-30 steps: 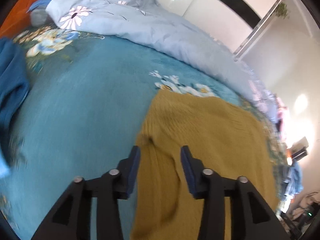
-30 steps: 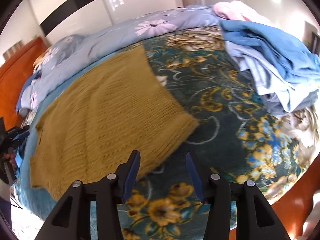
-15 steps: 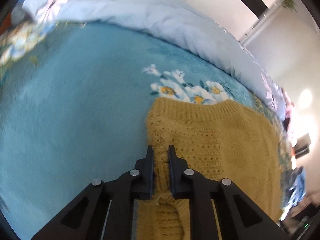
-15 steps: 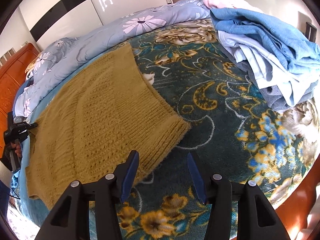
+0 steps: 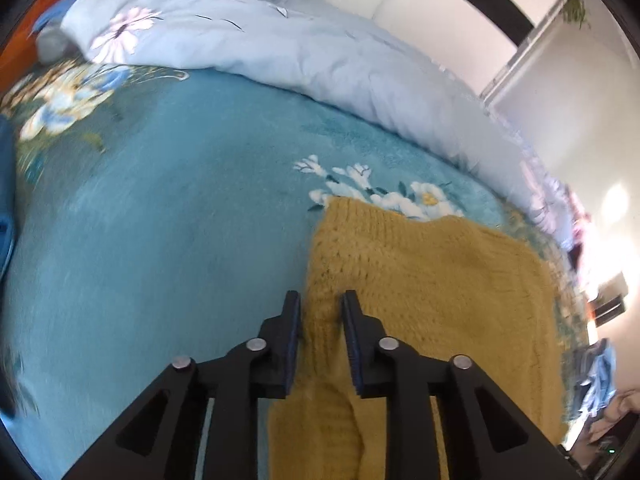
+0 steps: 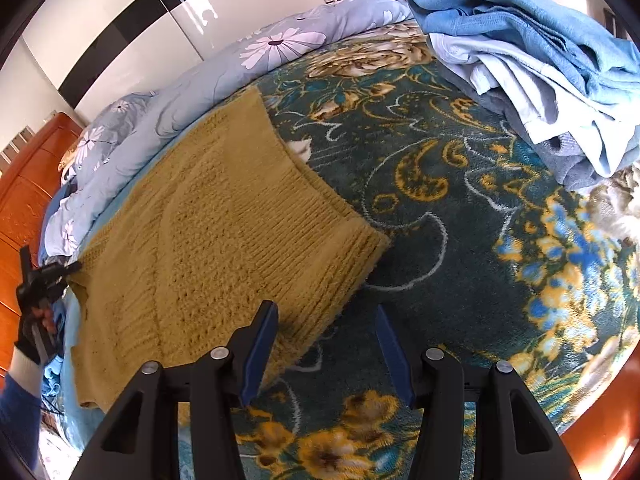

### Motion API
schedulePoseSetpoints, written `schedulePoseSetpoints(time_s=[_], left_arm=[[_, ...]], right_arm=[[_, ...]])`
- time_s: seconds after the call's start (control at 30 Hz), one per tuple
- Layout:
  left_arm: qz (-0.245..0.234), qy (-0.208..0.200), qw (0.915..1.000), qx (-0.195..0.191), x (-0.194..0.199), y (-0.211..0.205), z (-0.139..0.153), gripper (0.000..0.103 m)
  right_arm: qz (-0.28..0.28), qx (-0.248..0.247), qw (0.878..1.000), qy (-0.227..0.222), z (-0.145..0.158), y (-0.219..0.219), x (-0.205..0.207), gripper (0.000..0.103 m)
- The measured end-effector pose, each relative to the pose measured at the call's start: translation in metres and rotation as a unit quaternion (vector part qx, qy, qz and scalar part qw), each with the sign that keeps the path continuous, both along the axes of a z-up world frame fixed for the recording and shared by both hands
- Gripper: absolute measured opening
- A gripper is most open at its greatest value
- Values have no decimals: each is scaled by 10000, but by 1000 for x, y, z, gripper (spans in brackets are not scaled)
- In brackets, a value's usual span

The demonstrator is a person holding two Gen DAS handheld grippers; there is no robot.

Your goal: Fold clothes

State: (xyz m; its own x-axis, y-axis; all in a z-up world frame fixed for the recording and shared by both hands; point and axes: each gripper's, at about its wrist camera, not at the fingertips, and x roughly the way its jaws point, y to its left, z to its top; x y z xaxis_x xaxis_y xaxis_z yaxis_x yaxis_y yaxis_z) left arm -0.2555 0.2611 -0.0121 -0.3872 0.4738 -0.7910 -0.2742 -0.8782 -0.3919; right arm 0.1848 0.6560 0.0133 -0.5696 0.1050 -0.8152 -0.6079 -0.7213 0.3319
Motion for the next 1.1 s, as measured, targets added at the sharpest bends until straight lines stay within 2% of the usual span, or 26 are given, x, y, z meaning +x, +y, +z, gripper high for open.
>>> schedulePoseSetpoints(time_s=[0.1, 0.17, 0.2, 0.27, 0.47, 0.67, 0.8, 0.93, 1.1], left_arm=[[29, 292, 9996, -12, 25, -17, 19, 28], [-2, 519, 9986, -128, 49, -28, 31, 51], [-20, 622, 9979, -163, 67, -36, 36, 55], [-92, 797, 9965, -247, 96, -43, 39, 61], [-286, 1054, 9909, -786, 170, -47, 33, 69], [-401, 705, 9941, -721, 216, -45, 15, 74], [-383, 246, 9983, -362, 227, -45, 2, 74], [-446, -191, 9987, -149, 232, -40, -12, 74], [-371, -496, 9979, 204, 233, -34, -22, 74]], right_arm=[[12, -19, 10000, 41, 2, 1, 0, 54], [14, -23, 10000, 88, 3, 0, 0, 54], [19, -21, 9999, 120, 3, 0, 0, 54], [35, -21, 9998, 172, 4, -3, -1, 54], [253, -47, 9994, 220, 4, -13, -6, 54], [361, 3, 9991, 200, 4, -17, -11, 56], [348, -74, 9991, 226, 1, -16, -6, 56], [342, -240, 9986, 309, -4, -14, -3, 56], [384, -497, 9968, 486, -10, -15, -5, 56]])
